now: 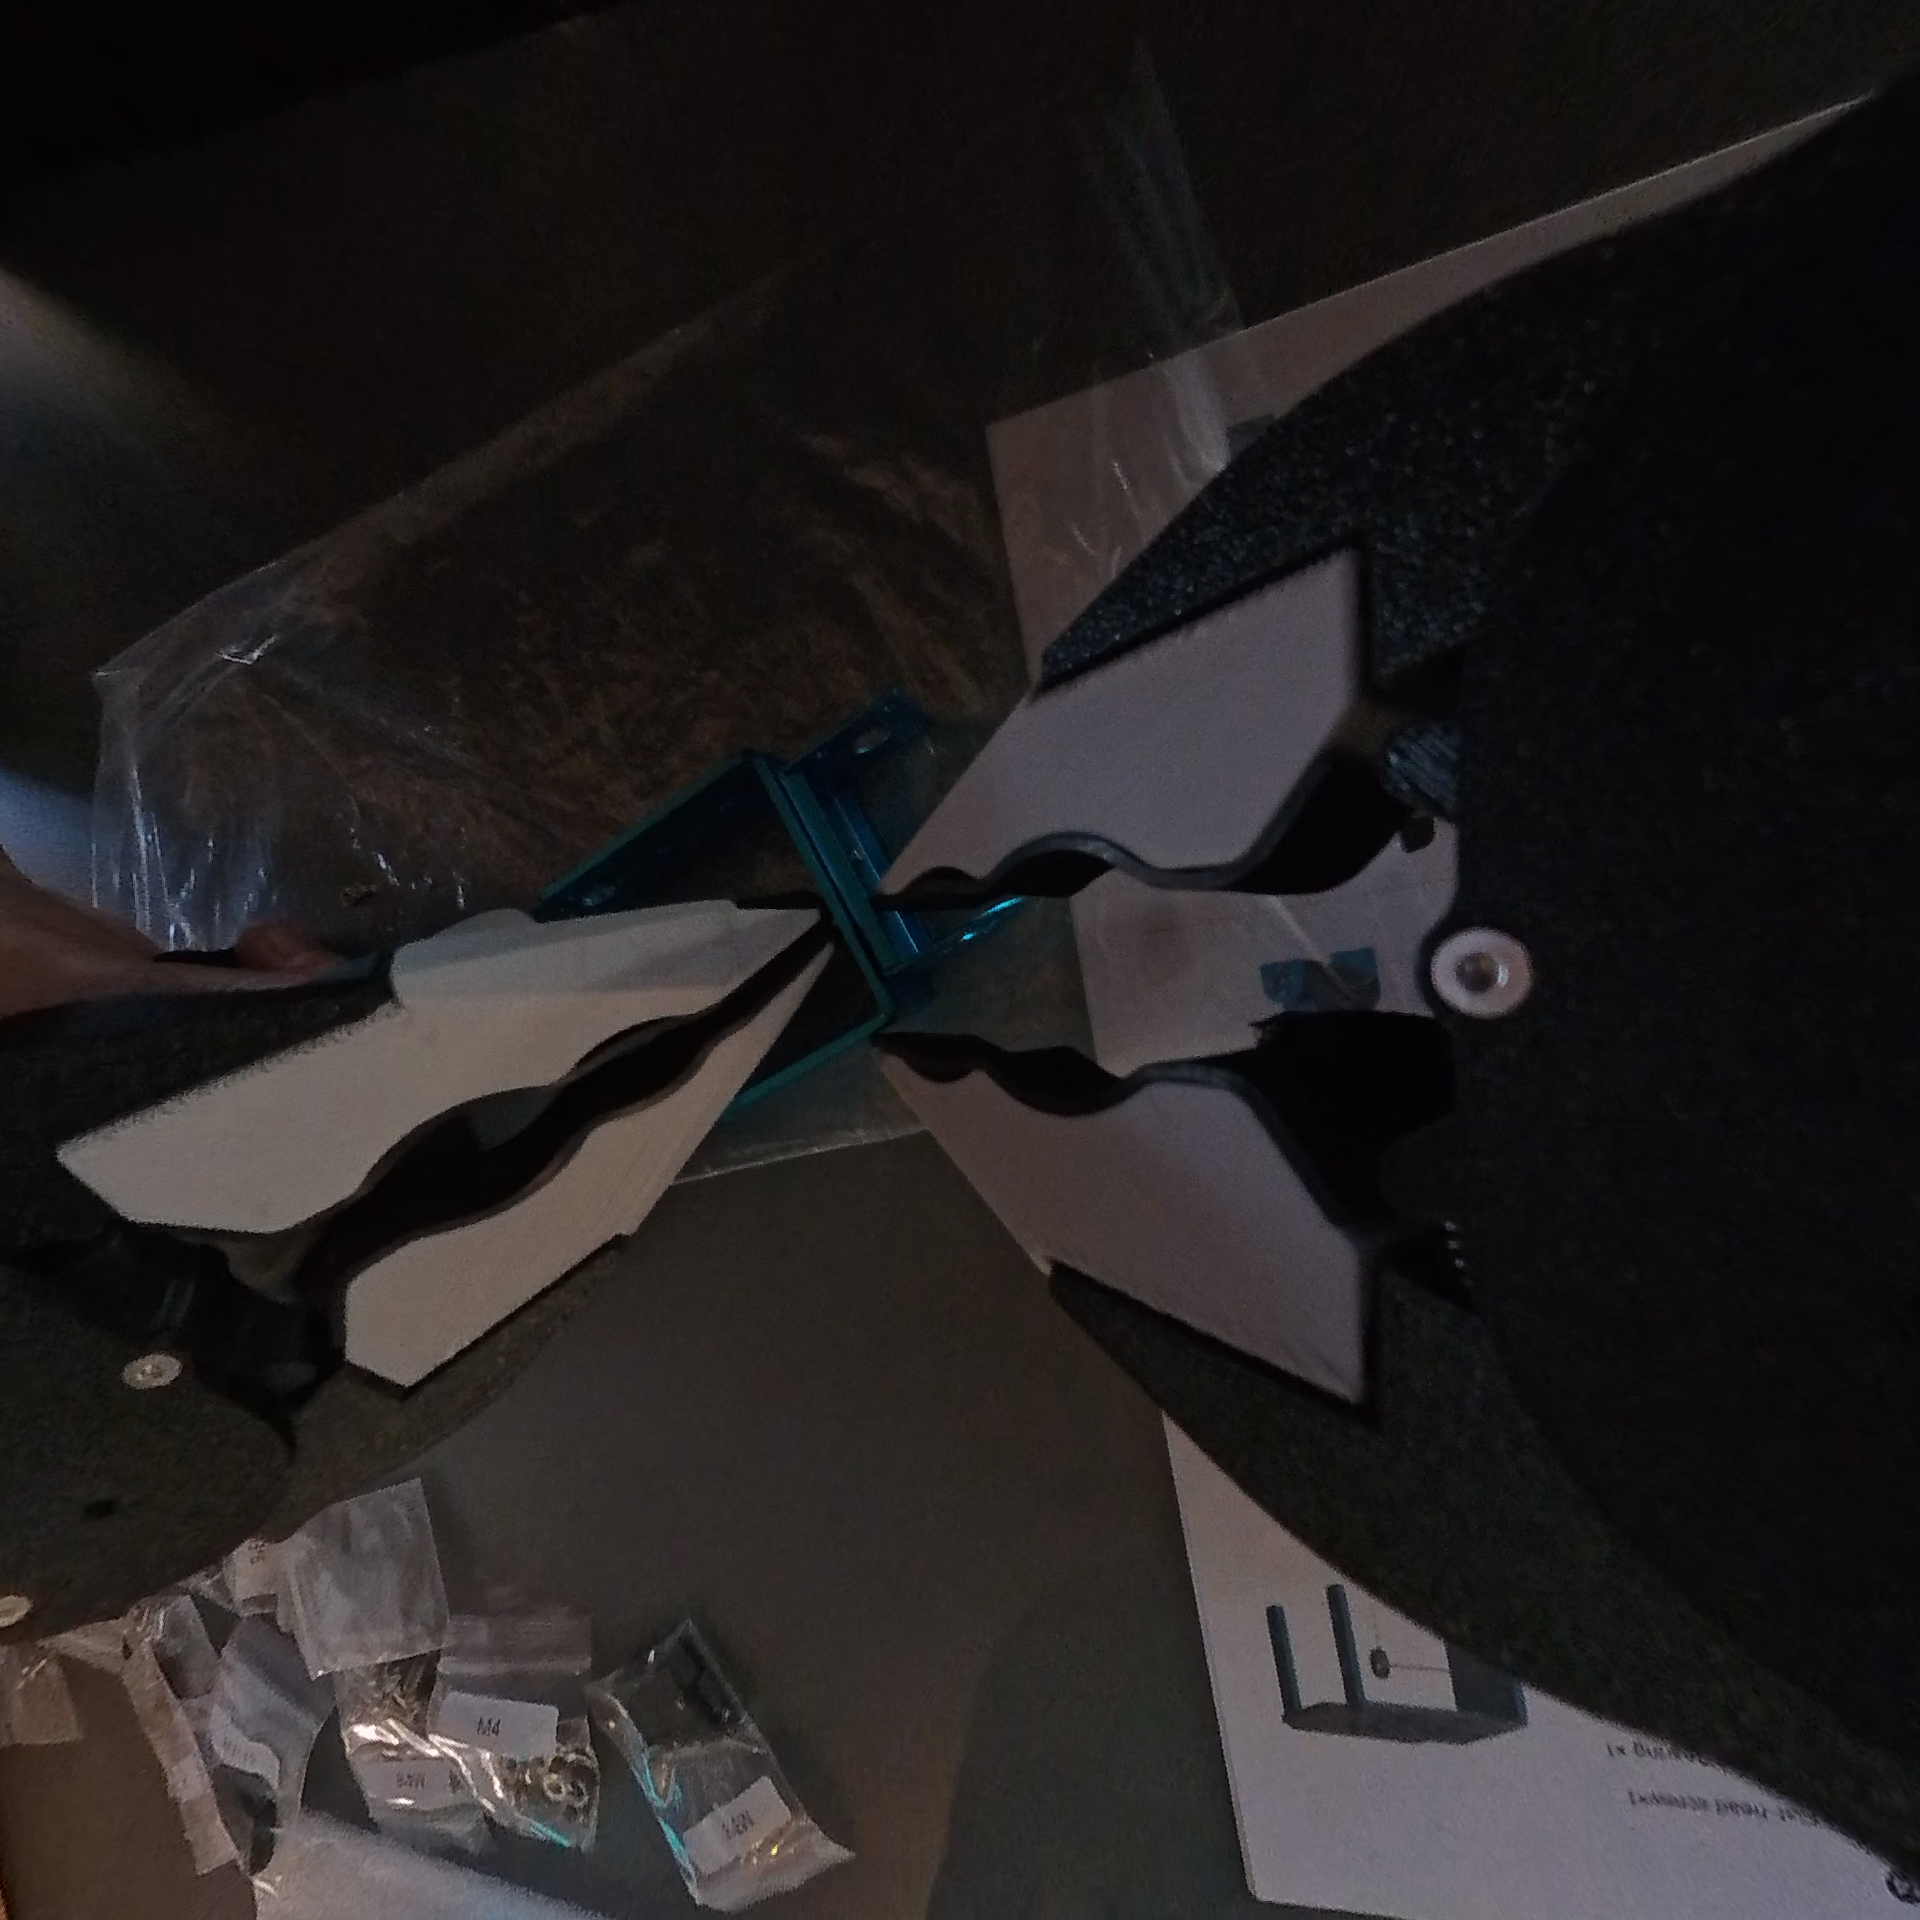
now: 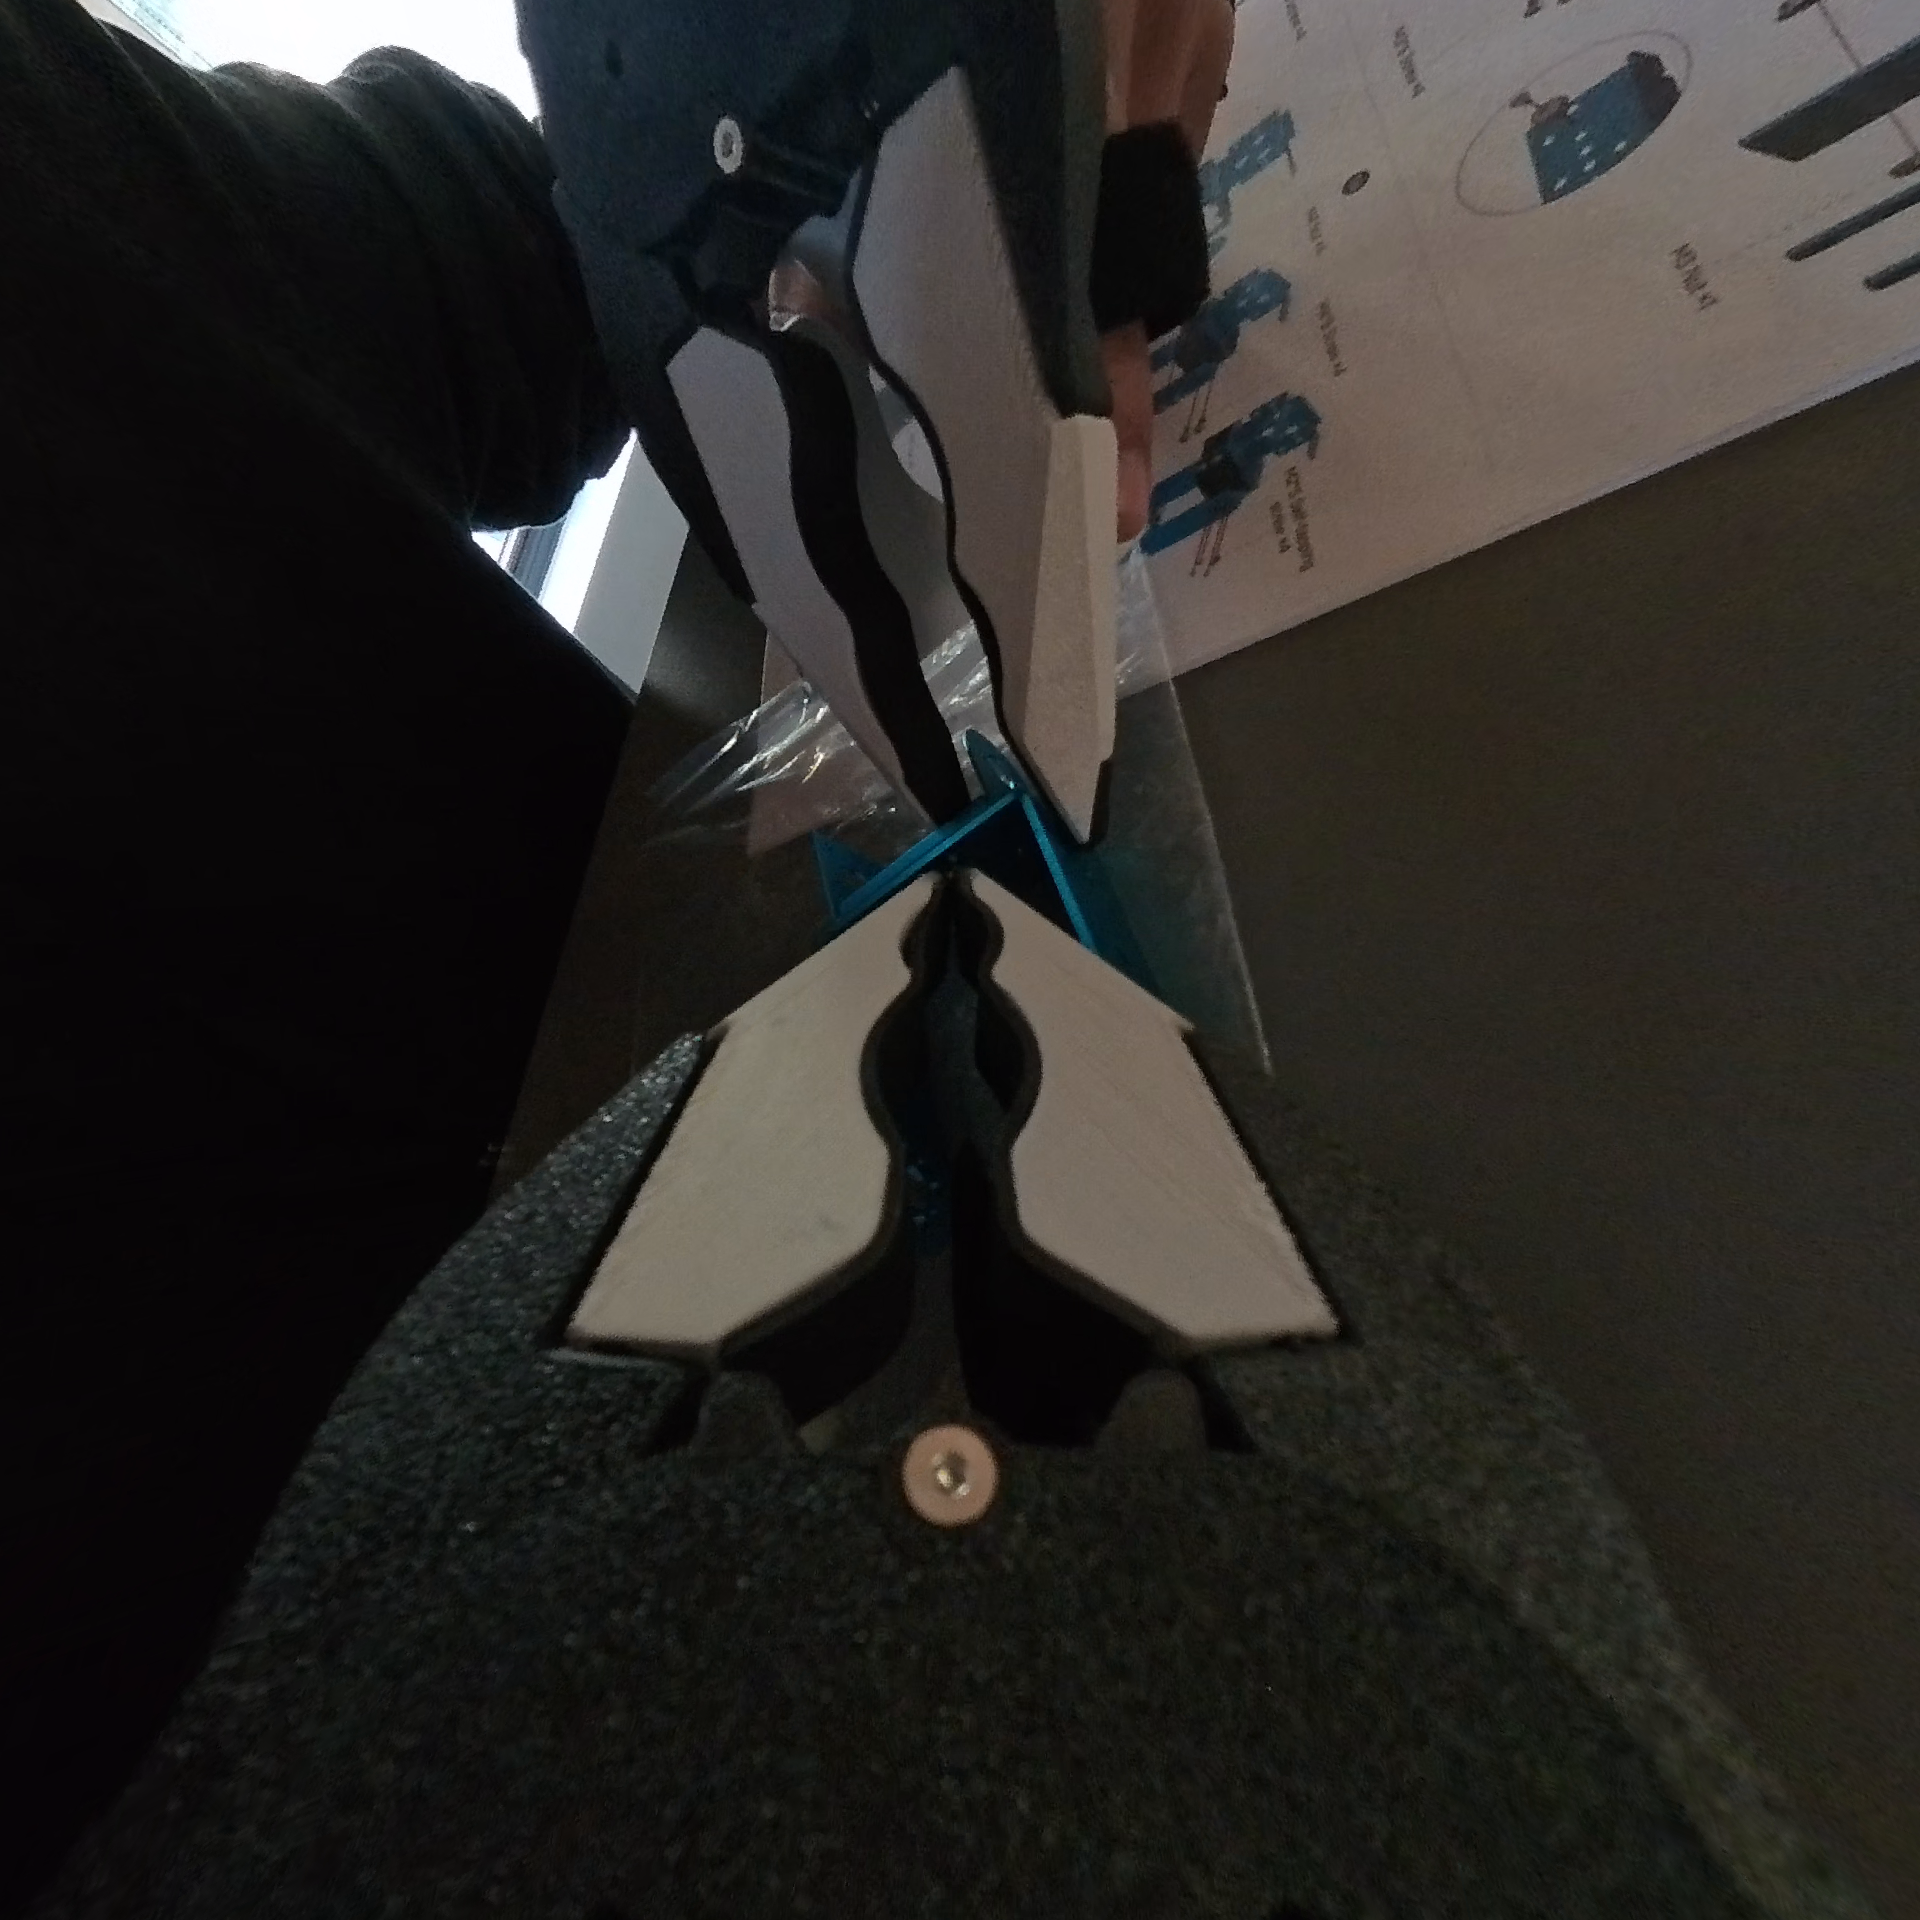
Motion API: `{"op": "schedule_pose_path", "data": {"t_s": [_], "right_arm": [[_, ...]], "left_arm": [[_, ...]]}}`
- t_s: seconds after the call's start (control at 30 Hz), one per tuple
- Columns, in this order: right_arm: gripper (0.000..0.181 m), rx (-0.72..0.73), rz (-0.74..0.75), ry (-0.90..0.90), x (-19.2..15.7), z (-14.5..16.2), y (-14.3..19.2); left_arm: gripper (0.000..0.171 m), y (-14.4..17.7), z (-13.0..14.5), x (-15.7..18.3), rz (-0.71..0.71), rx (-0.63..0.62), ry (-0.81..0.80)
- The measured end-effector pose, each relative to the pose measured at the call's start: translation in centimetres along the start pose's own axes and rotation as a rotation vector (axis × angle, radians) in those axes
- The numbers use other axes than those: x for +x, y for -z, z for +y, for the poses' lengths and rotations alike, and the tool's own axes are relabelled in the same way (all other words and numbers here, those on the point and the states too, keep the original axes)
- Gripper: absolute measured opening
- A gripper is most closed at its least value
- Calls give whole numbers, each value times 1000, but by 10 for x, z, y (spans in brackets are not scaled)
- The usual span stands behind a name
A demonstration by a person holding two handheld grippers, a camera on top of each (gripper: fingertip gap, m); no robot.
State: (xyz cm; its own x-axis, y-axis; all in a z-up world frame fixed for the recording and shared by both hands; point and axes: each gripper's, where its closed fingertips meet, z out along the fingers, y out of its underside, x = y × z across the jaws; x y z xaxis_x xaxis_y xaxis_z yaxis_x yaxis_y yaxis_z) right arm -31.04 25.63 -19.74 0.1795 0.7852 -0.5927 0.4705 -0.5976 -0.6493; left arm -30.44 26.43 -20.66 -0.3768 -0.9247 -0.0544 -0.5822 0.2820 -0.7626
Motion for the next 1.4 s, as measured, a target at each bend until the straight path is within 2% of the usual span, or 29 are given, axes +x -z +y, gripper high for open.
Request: {"op": "schedule_pose_path", "data": {"t_s": [0.7,0.83,1.0,1.27,1.4], "right_arm": [[0,-15,-4,8,-2,1,1],[2,-48,85,131,0,2,5],[17,-129,172,255,3,9,-4],[16,-177,191,328,3,3,-12],[23,-204,259,433,6,0,-10]], "left_arm": [[22,0,1,0,1,-5,0],[22,0,1,1,1,-5,-7],[22,0,0,2,4,-5,-9],[23,7,4,5,16,-36,-29],[23,11,6,3,15,-44,-24]]}}
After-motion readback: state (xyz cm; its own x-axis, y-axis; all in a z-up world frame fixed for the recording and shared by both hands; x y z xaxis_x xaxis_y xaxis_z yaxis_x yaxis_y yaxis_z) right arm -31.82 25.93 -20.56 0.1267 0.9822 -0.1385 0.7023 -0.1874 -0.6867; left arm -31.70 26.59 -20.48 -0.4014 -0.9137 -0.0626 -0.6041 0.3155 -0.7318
